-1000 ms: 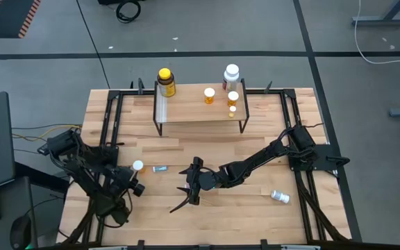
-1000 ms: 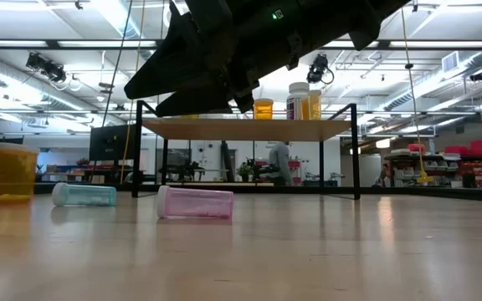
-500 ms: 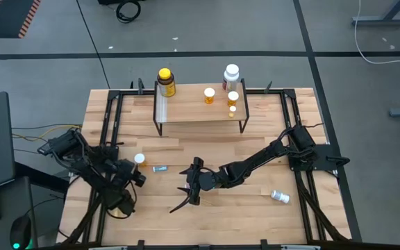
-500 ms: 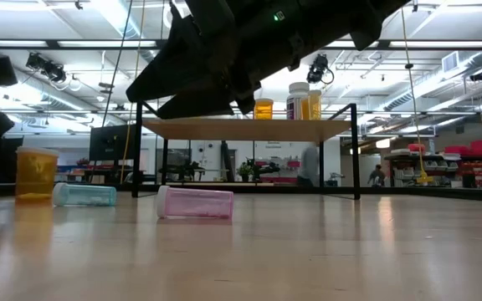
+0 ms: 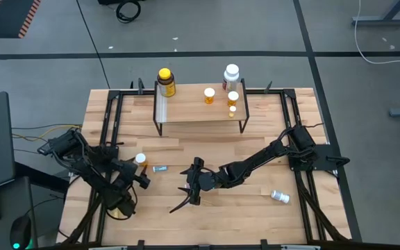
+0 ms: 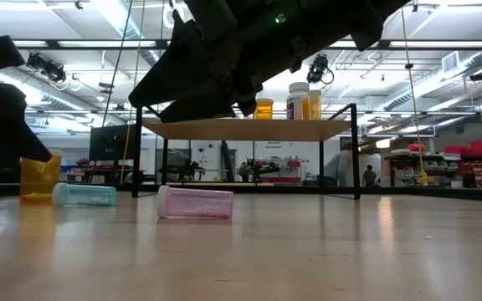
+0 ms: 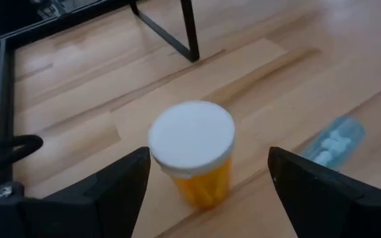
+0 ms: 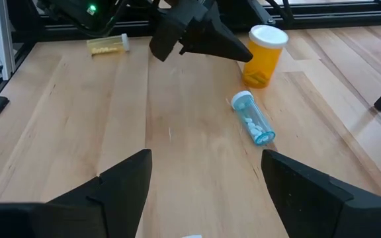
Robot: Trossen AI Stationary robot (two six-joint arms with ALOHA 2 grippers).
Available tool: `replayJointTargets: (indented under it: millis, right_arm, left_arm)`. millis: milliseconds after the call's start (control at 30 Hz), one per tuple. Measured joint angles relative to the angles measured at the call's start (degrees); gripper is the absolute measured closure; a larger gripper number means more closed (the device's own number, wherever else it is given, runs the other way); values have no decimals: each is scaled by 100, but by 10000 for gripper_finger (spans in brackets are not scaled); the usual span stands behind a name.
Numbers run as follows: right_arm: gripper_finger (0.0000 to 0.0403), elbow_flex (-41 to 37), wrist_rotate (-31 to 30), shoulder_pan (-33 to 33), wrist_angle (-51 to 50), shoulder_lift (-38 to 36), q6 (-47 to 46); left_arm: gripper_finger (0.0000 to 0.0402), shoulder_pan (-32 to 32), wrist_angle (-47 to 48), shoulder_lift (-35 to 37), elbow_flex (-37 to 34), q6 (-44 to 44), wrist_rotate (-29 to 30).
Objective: Pick and place medicine bottles onto shelf by color
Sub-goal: Put the large orange pill bottle on the shelf
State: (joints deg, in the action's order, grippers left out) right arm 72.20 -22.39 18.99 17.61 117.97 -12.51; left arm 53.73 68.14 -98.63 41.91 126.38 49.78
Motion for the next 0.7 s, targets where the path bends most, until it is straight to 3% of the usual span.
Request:
replayJointTargets:
  millis: [433, 700]
  right_arm:
    - [110, 0, -1, 1, 21, 0, -83]
    - [110, 0, -1, -1, -194, 2, -83]
  left_arm:
    - [87, -478, -772, 0, -631, -7, 213]
    - [89, -491, -963, 0, -645, 46, 732]
